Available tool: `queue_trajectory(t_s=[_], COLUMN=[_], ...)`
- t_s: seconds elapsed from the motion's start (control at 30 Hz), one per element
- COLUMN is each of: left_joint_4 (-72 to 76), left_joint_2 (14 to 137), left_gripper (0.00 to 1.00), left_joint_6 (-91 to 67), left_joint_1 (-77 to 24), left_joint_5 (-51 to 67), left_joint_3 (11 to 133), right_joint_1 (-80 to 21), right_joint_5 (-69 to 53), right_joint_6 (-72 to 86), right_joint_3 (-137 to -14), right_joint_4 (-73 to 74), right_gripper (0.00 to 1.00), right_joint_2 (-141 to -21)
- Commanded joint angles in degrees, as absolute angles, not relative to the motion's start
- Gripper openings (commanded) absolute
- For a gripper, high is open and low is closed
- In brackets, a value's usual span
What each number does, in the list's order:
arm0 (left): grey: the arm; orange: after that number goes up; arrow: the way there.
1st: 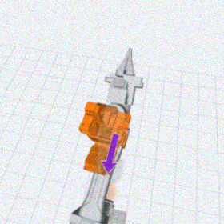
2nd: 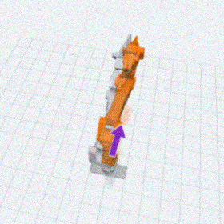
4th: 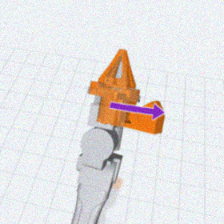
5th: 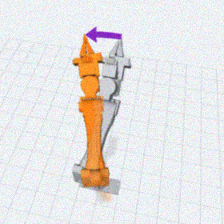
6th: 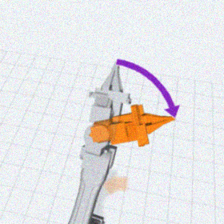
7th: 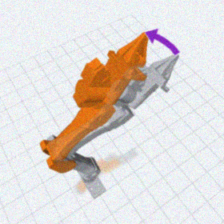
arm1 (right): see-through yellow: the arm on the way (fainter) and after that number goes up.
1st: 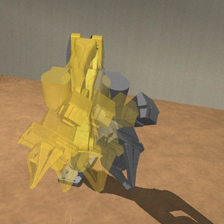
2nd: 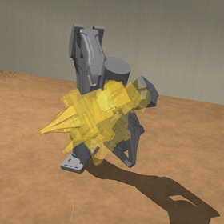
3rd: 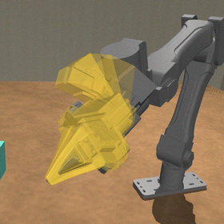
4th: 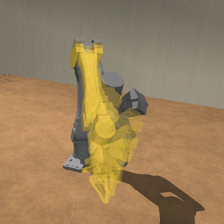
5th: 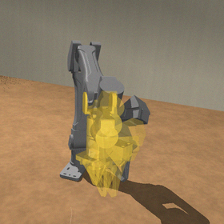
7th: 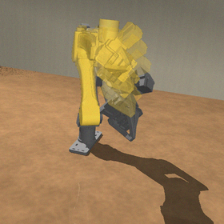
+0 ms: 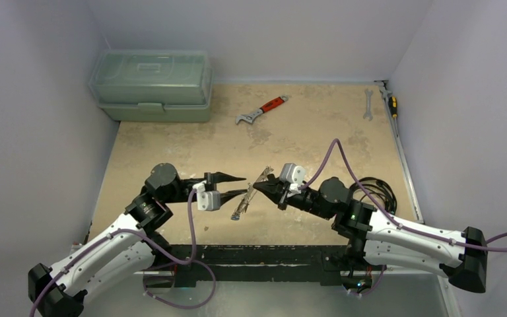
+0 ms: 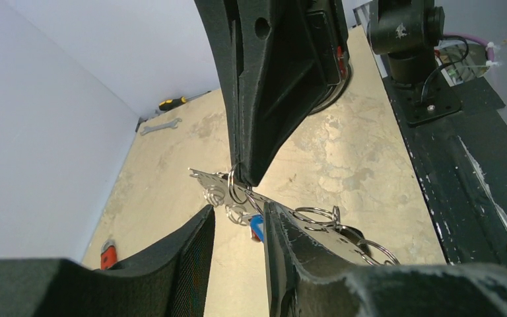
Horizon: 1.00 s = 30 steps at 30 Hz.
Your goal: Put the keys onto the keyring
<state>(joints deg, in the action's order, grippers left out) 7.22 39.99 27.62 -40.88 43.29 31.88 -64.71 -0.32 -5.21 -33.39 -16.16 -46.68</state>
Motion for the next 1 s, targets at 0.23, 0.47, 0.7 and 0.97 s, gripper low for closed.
queue_trajectory(t_s=[0.23, 0.47, 0.7, 0.97], left_joint_4=[15.79, 16.08, 17.56, 16.87], left_joint_2=[42.32, 42.69, 42.69, 42.28], left_gripper=[0.26, 0.24, 0.2, 0.0], left_joint_6=[21.75, 21.49, 20.57, 21.12], left_joint_1=[-40.59, -40.62, -40.59, -40.52], left_joint_5=[48.91, 48.92, 49.22, 48.19], left_joint_3=[30.02, 29.92, 29.77, 29.7], right_joint_1=[-64.61, -64.6, -64.6, -64.6], right_joint_5=[-5.03, -6.94, -8.26, -8.32], right_joint_6=[-6.33, -6.15, -5.67, -6.03], right_joint_3=[-33.31, -33.14, -33.29, -33.49], right_joint_4=[-24.71, -25.31, -25.66, -25.37], right_gripper=[0.0, 0.0, 0.0, 0.0], right_joint_2=[-45.35, -45.42, -46.75, -47.72])
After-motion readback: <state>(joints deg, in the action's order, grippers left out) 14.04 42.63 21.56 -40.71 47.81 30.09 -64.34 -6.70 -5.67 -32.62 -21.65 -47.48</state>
